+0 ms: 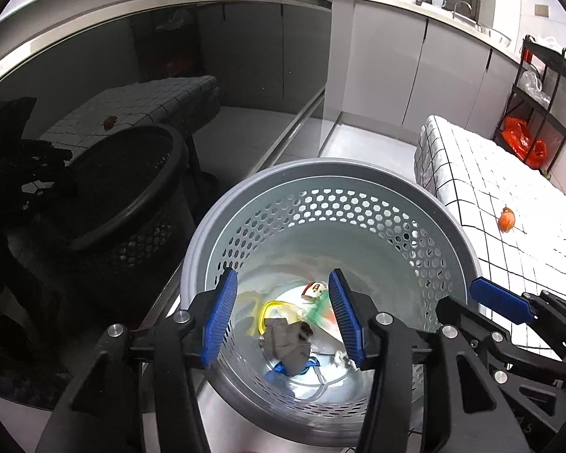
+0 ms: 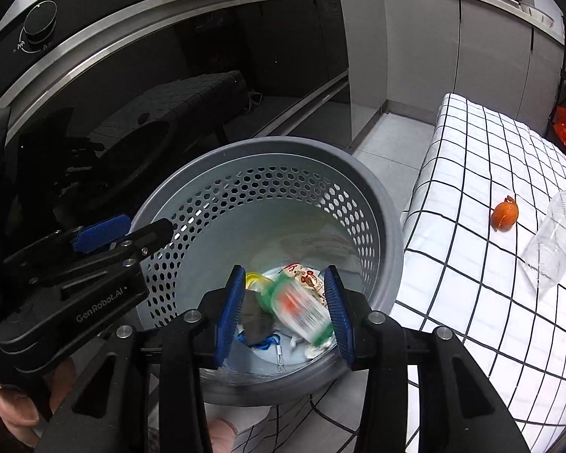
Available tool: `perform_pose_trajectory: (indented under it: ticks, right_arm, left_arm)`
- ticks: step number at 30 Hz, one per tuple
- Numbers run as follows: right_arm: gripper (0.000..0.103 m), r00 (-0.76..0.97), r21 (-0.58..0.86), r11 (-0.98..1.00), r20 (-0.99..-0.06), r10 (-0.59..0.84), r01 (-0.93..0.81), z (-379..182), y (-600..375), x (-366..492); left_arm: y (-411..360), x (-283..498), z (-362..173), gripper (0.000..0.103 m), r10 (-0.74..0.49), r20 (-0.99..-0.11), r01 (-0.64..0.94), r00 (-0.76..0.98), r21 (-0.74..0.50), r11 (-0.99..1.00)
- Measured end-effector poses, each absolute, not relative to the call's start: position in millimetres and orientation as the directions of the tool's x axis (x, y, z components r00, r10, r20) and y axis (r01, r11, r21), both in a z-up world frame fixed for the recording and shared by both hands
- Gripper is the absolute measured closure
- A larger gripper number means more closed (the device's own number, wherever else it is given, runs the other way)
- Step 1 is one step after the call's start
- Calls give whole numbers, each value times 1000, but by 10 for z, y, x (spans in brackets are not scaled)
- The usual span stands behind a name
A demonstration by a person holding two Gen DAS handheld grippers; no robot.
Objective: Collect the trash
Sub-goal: 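Open both grippers over the grey basket to drop the carton and cloth, then move both grippers back toward the clear plastic cup and orange peel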
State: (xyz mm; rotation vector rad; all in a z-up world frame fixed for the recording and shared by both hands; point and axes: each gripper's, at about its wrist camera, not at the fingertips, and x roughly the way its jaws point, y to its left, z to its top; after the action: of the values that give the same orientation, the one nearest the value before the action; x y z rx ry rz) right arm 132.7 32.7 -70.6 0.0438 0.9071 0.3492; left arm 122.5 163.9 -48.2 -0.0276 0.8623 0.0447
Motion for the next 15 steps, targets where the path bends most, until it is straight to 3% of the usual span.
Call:
perform_pose_trajectory:
  ticks: [15]
  right_arm:
    - [61,568,191,945,-762,313,-264,-701,300,1303]
  left_arm:
    - [1653,1214,-478,53,24,-759,-50,650,-11,999]
